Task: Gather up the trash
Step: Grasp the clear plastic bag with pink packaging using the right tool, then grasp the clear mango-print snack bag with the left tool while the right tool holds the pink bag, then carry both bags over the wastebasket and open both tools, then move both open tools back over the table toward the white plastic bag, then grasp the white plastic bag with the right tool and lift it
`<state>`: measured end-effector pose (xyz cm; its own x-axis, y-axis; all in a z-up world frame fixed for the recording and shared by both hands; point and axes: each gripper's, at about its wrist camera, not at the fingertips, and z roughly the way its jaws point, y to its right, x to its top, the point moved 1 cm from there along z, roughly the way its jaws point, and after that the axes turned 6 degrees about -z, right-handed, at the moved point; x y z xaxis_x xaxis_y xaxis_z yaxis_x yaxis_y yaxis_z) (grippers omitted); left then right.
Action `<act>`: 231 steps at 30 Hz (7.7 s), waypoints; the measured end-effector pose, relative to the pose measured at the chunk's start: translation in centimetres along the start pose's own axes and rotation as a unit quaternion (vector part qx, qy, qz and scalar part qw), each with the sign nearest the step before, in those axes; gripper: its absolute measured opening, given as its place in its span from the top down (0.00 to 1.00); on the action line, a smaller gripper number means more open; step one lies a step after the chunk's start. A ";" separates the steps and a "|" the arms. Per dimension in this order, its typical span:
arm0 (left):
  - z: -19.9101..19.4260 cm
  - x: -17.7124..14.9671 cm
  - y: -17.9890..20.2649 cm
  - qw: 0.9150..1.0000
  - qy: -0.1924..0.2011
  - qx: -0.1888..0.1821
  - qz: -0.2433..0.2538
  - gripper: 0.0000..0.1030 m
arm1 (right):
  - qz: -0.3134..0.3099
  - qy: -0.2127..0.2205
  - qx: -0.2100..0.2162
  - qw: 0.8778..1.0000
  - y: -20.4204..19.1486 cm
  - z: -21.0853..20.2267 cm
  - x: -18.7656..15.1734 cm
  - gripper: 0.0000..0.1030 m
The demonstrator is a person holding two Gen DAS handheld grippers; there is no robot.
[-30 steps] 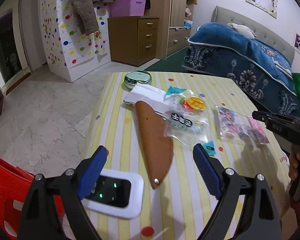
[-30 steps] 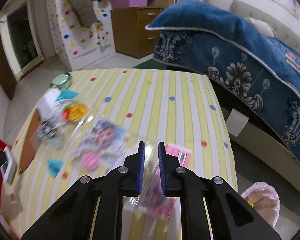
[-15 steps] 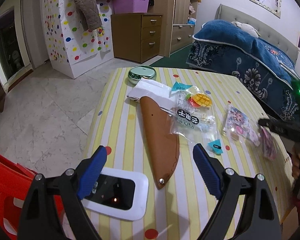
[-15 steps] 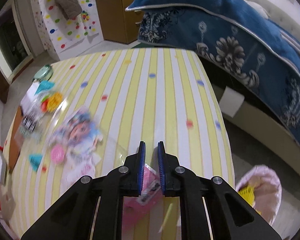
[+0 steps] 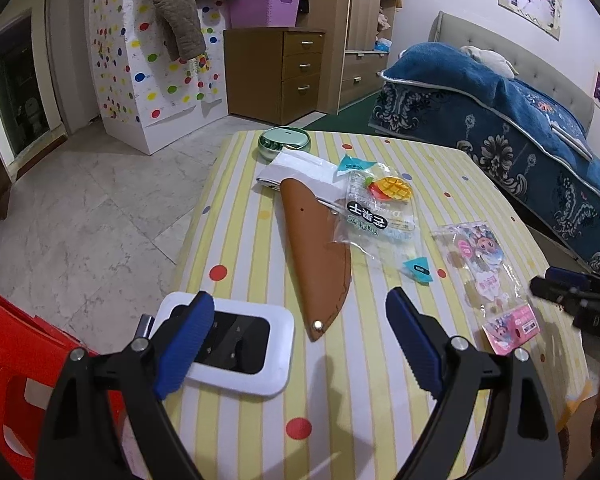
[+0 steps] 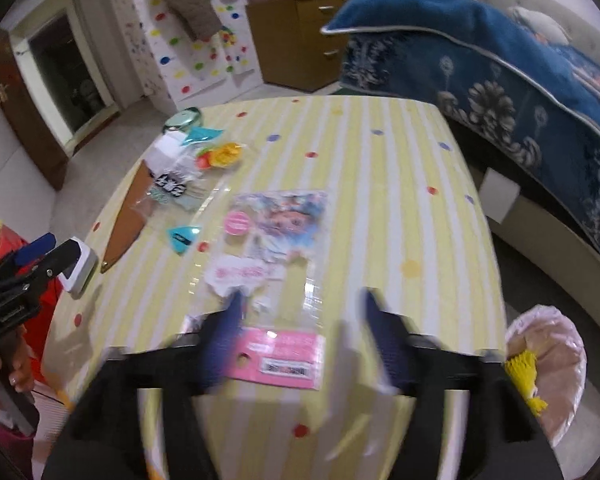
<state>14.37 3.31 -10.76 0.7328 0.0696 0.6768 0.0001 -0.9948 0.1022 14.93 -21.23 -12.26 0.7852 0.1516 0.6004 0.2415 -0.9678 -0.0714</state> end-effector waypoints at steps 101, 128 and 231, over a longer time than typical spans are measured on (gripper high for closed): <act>-5.2 -4.5 14.1 0.982 0.023 -0.146 0.120 0.97 | 0.118 0.076 -0.112 0.984 6.5 -11.1 -8.6 0.96; -2.1 -8.4 33.3 0.939 -0.030 -0.246 0.236 0.96 | 0.278 0.041 -0.242 0.929 20.6 -15.2 -19.1 0.95; 6.0 7.9 -7.1 0.999 0.010 0.045 -0.014 0.17 | -0.169 -0.018 0.054 0.984 -10.9 14.2 14.5 0.65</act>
<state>24.21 10.52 -10.52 0.7174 0.0986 0.6896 0.0832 -0.9950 0.0557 31.79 -5.58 -14.08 0.6686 0.4704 0.5760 0.5498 -0.8342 0.0432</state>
